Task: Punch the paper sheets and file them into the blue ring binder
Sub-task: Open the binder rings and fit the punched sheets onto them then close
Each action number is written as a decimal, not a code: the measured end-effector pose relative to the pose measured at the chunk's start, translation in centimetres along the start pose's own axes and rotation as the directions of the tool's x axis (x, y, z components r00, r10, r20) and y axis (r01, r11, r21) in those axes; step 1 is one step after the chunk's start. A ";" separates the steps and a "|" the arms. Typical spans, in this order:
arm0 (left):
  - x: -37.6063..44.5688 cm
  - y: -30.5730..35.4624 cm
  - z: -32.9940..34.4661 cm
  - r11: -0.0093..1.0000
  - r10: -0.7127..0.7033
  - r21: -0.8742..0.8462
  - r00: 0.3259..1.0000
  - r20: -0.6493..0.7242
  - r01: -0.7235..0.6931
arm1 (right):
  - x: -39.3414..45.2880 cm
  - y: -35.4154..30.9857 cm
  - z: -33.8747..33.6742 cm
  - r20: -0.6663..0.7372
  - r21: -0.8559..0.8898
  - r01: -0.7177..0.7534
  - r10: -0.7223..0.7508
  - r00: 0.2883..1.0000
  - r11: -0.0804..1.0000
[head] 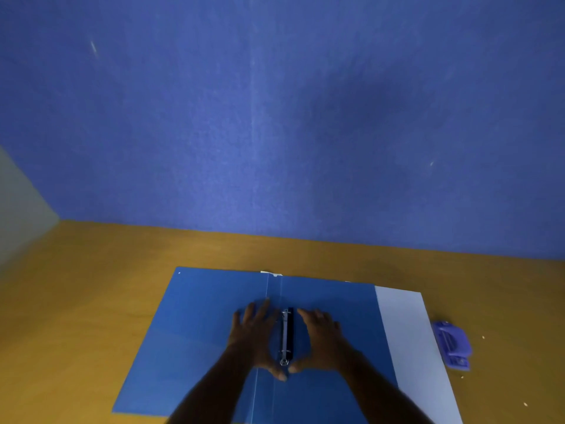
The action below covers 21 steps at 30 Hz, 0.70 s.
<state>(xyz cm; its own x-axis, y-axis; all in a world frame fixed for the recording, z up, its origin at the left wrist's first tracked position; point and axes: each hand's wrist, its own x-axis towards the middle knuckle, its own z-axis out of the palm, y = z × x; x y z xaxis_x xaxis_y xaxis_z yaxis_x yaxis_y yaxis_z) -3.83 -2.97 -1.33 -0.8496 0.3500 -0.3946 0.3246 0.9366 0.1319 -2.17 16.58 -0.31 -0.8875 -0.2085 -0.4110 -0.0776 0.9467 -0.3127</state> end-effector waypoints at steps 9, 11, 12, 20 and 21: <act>0.9 0.1 -0.4 1.000 -0.011 0.023 0.997 0.081 0.009 | 2.1 -0.4 -0.1 0.030 -0.113 0.010 -0.007 1.000 0.994; 1.0 0.0 -0.2 1.000 -0.012 0.021 0.997 0.083 0.010 | 2.3 -0.4 -0.1 0.028 -0.104 0.012 -0.009 1.000 0.994; 1.0 0.0 -0.2 1.000 -0.011 0.018 0.996 0.086 0.009 | 2.4 -0.3 -0.1 0.027 -0.094 0.015 -0.012 1.000 0.995; 1.1 0.0 -0.3 1.000 -0.016 0.028 0.995 0.096 0.013 | 2.5 -0.2 -0.2 0.031 -0.037 0.010 -0.009 0.999 0.999; 1.0 0.0 -0.3 1.000 -0.015 0.023 0.995 0.094 0.013 | 2.5 -0.2 -0.2 0.031 -0.032 0.011 -0.010 0.999 0.999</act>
<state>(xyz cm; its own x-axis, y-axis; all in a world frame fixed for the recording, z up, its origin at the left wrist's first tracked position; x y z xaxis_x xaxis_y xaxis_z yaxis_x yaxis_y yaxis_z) -4.87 -2.61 -1.43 -0.8117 0.3325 -0.4802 0.3225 0.9406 0.1061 -4.46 15.92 -1.12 -0.8721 -0.2256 -0.4342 -0.1019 0.9517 -0.2898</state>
